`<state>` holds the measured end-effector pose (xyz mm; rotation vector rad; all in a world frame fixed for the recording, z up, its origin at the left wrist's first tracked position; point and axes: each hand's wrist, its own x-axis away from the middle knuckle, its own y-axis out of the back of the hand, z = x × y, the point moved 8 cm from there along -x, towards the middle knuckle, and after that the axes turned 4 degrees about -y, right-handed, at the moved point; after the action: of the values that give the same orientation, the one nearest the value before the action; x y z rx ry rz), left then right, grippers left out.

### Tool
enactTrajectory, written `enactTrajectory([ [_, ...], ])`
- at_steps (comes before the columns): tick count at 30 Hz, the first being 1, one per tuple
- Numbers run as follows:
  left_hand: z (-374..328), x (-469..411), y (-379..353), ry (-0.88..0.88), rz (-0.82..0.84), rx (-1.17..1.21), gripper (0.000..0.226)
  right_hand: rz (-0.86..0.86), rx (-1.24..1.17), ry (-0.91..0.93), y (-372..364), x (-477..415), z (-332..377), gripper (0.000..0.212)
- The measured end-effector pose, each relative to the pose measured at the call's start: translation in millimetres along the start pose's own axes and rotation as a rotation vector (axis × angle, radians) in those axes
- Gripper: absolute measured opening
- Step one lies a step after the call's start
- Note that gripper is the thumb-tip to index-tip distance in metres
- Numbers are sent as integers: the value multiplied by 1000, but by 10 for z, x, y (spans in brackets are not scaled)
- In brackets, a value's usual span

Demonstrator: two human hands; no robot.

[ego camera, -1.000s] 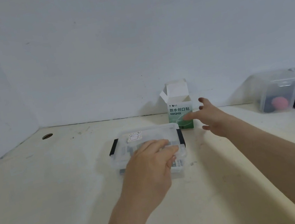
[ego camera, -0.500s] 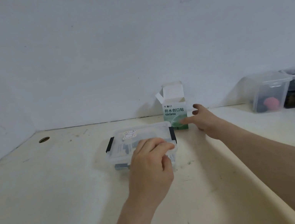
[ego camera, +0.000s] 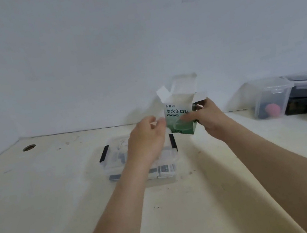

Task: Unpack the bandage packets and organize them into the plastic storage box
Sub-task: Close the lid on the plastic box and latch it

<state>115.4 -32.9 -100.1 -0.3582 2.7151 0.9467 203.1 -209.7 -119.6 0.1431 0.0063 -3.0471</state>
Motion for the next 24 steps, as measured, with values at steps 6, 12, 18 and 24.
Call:
enactTrajectory([
  [6,-315,115,-241,98,42,539,42,183,264,111,230,968,499,69],
  [12,-889,492,-401,-196,-53,298,32,-6,90,0,773,1674,465,47],
  [18,-1523,1093,-895,-398,117,339,23,-588,485,116,1502,2513,633,20],
  [24,-2197,2063,-1590,-477,398,474,16,-977,678,113,2323,3636,657,12],
])
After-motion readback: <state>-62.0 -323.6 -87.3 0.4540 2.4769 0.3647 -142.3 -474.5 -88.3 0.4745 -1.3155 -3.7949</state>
